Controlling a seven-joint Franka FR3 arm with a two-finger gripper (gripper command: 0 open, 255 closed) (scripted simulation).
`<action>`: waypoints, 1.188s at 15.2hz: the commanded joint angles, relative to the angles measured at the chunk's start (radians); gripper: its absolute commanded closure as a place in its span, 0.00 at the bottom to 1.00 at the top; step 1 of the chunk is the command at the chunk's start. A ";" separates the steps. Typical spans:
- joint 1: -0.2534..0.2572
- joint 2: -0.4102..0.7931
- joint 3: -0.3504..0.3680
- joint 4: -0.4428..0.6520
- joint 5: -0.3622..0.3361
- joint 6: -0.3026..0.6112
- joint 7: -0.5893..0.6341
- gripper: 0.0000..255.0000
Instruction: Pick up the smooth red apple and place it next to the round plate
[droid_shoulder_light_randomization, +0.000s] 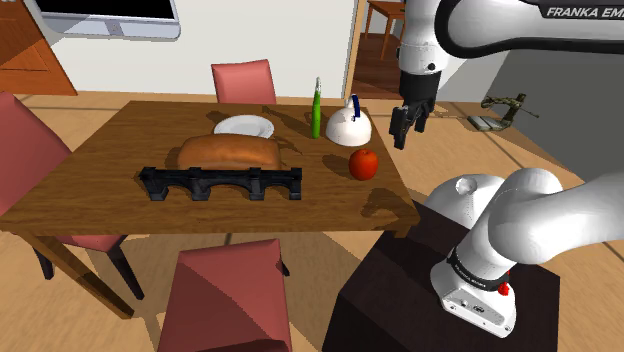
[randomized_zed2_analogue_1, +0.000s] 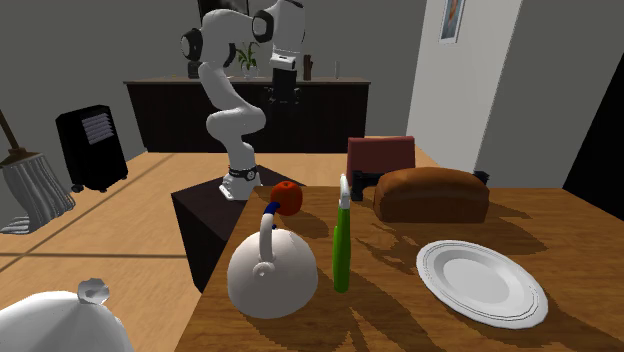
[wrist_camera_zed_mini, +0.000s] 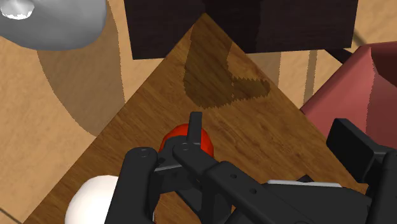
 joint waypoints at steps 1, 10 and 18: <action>0.000 0.000 0.000 0.000 0.000 0.000 0.000 0.00; -0.134 0.259 0.015 0.010 -0.026 0.305 0.250 0.00; -0.237 0.479 0.003 0.077 -0.073 0.502 0.453 0.00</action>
